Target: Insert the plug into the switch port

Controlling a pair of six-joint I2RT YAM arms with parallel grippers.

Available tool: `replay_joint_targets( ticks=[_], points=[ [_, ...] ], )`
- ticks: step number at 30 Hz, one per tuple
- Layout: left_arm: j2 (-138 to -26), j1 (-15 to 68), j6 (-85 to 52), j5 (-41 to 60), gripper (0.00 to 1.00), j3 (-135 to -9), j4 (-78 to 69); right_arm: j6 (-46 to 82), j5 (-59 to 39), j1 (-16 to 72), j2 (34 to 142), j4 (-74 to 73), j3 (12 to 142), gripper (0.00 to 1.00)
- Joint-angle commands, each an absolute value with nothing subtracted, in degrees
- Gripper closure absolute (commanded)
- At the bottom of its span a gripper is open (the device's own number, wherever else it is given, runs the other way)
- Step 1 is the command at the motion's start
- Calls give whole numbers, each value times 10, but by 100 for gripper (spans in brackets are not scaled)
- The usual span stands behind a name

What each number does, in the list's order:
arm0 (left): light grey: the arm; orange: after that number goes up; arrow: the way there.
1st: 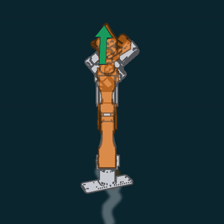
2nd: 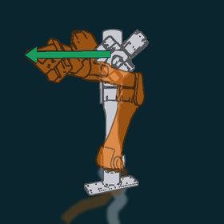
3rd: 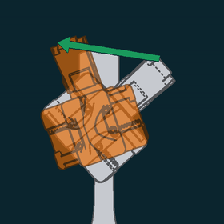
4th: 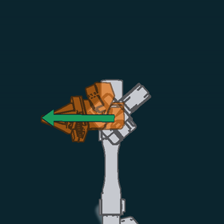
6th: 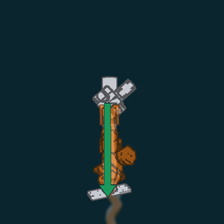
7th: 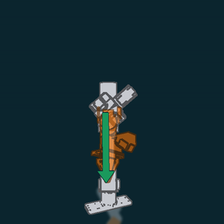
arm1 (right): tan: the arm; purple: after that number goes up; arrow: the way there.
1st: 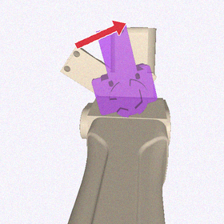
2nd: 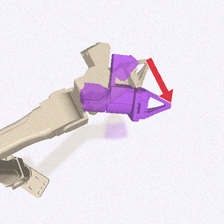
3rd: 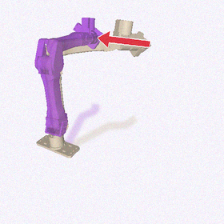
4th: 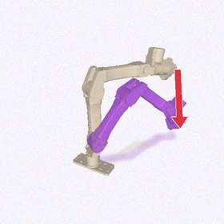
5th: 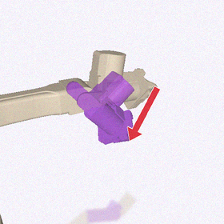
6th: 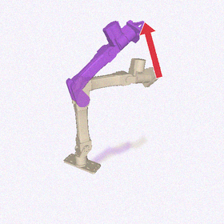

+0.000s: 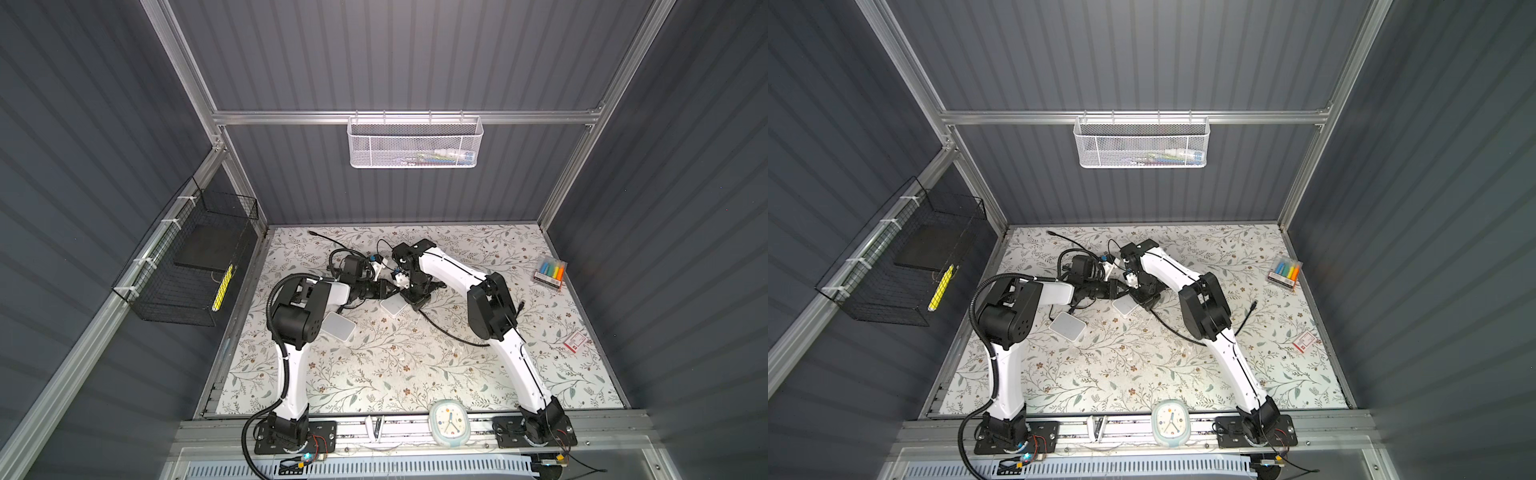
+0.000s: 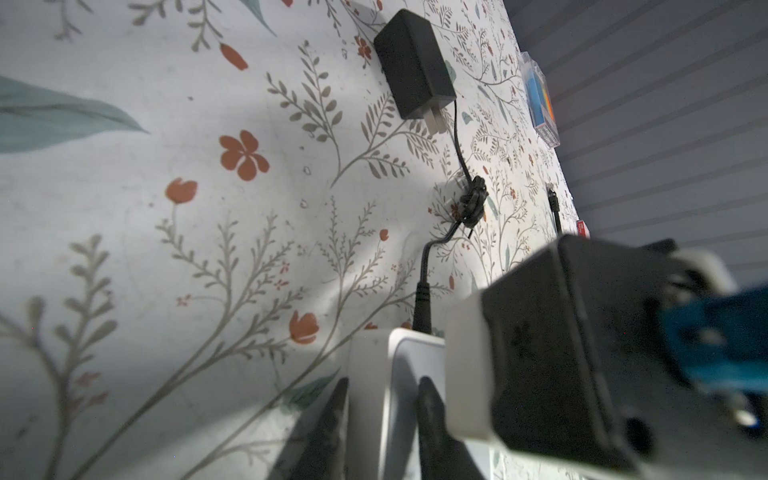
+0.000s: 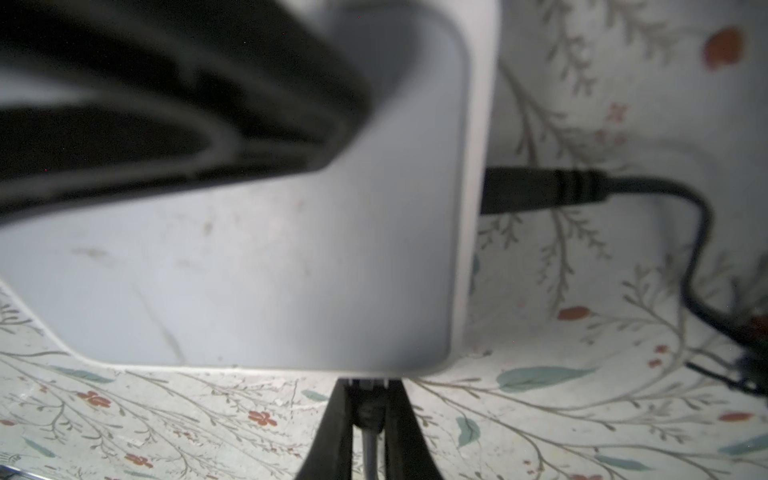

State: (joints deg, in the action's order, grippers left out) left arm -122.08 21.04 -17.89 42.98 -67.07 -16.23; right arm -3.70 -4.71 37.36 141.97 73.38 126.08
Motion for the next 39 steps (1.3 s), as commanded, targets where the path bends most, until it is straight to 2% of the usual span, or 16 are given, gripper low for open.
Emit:
replay_joint_targets(
  ticks=[1, 23, 39],
  points=[
    [-1246, 272, -192, 523, 73, -648, -109, -34, -91, 387, 1432, 531, 1301, 100],
    [-1233, 268, -236, 511, 74, -580, -199, 70, -89, 375, 1424, 502, 1267, 100],
    [-1245, 271, -253, 537, 76, -555, -253, 78, -101, 374, 1430, 490, 1276, 100]
  ],
)
